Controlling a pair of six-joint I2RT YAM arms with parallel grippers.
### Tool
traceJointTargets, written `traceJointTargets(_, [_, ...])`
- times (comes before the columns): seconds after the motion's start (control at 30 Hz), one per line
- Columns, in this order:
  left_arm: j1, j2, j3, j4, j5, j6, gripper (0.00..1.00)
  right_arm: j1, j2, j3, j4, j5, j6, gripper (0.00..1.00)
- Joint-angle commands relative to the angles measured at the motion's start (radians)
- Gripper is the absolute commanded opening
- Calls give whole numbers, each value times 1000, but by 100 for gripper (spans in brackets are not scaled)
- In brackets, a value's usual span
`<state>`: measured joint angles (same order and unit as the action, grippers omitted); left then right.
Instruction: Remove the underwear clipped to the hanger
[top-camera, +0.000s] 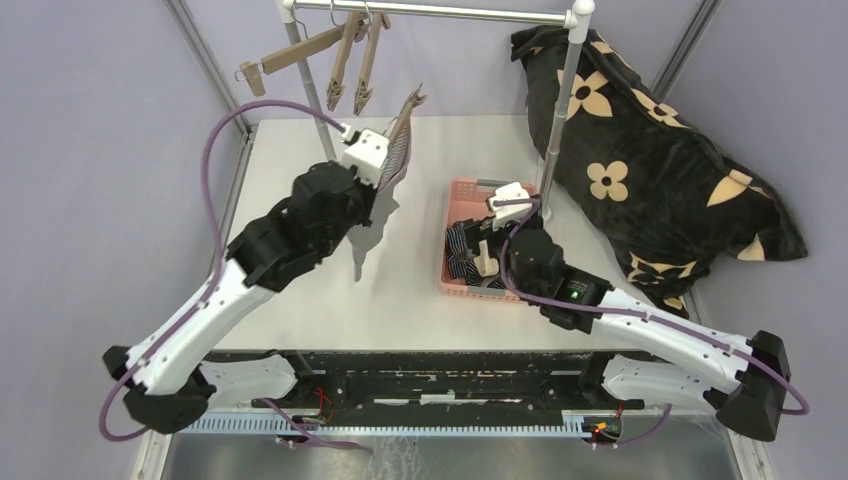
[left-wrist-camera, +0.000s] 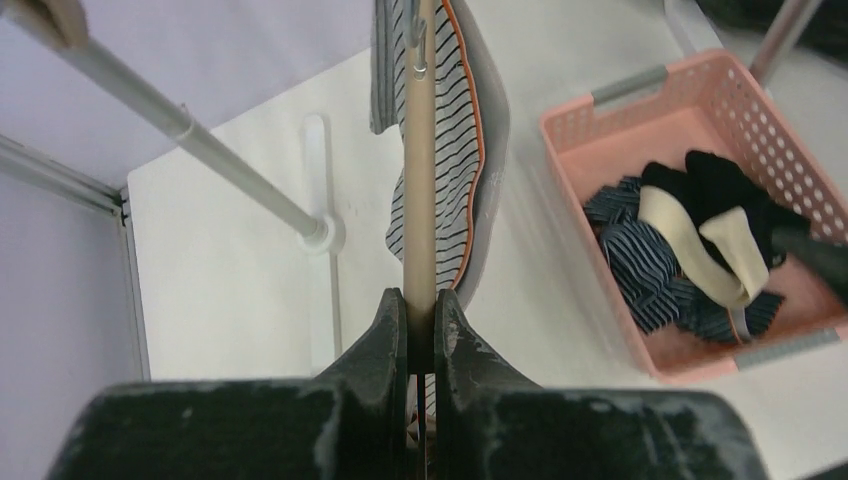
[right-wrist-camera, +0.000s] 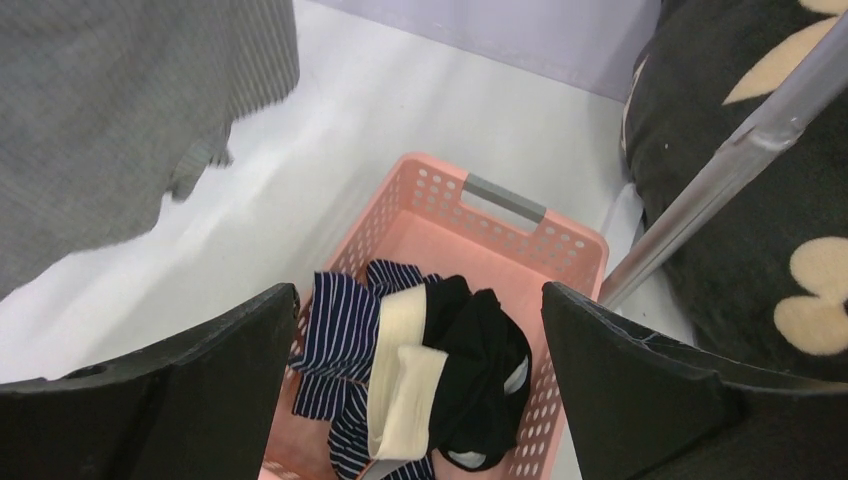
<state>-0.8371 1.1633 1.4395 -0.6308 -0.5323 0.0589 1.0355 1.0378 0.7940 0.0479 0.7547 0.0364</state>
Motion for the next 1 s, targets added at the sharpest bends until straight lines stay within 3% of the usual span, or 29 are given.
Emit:
traceJointTargets(0.0, [4,-207,-1,-108,104,-14,3,-103,-72,75,9,-249,18,100])
traceJointTargets(0.2, [3,-449,-26,-206,227,-57,3,-203,-55,176,-32,-519,13,100])
traceJointTargets(0.4, [2,-565,-32,-285,326,-99,3,-219,25,289,-63,-856,29,100])
traceJointTargets(0.57, [0,-587,-44,-348,413,-99,3,-220,135,446,-116,-956,-8,100])
traceJointTargets(0.7, [0,-618,-116,-336,567,-96,3,-224,210,598,-199,-1122,-72,100])
traceJointTargets(0.97, [0,-655,-154,-368,594,-94,3,-253,177,617,-286,-1269,-193,100])
